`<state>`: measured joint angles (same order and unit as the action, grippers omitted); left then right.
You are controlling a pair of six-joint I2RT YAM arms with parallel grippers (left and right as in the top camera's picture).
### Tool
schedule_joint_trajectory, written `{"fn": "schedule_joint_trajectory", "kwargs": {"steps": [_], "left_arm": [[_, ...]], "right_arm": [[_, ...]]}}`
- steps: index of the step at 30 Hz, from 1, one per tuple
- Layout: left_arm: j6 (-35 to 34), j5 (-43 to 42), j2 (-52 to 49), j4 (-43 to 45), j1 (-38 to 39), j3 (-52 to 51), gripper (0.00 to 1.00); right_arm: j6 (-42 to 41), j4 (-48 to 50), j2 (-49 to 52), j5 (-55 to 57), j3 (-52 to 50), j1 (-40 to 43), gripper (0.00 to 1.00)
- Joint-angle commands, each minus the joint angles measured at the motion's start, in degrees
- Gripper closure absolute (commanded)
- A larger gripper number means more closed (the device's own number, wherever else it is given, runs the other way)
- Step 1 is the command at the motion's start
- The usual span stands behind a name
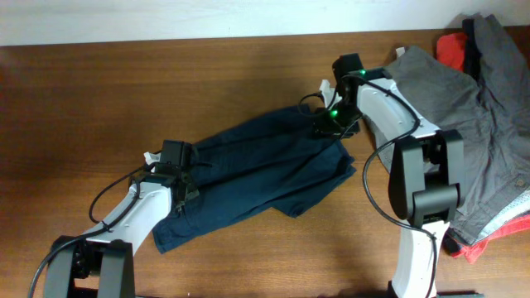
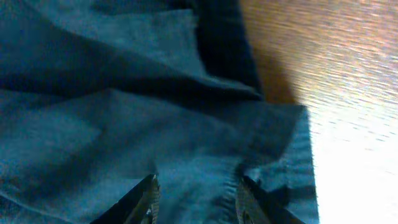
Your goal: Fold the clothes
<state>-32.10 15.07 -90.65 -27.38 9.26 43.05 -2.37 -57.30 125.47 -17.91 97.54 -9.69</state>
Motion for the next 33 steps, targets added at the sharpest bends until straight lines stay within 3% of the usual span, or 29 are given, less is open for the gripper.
{"fn": "schedule_joint_trajectory", "kwargs": {"steps": [1,4,8,11,14,21,24,27,33], "left_arm": [[0.50,1.25,-1.07,-1.22,-0.15,-0.92,0.58],[0.50,1.25,-1.07,-1.25,-0.15,-0.92,0.58],[0.50,1.25,-1.07,-1.18,-0.15,-0.92,0.58],[0.50,1.25,-1.07,-1.20,-0.15,-0.92,0.58],[0.50,1.25,-1.07,-1.20,-0.15,-0.92,0.58],[0.50,1.25,-1.07,-1.38,-0.15,-0.92,0.58],[0.50,1.25,-1.07,-1.57,-0.15,-0.92,0.58],[0.50,1.25,-1.07,-1.60,-0.15,-0.92,0.58],[0.50,1.25,-1.07,-2.19,-0.15,-0.92,0.57]], "right_arm": [[0.48,-0.37,0.55,-0.20,-0.57,-0.48,0.55],[4.35,-3.67,0.46,-5.05,-0.57,-0.48,0.57],[17.35,-11.43,-0.48,-14.99,-0.57,-0.52,0.63],[23.93,-15.78,-0.48,-14.03,-0.61,-1.29,0.62],[24.57,-13.84,-0.17,-8.04,-1.29,-3.72,0.62],[20.92,-5.20,2.56,-5.92,-1.70,-7.56,0.62],[13.27,-0.02,3.91,0.24,-1.75,-7.50,0.68],[4.70,7.58,3.72,6.82,-1.64,-7.15,0.66],[-0.31,23.45,3.56,7.76,-0.28,-6.29,0.63]]}}
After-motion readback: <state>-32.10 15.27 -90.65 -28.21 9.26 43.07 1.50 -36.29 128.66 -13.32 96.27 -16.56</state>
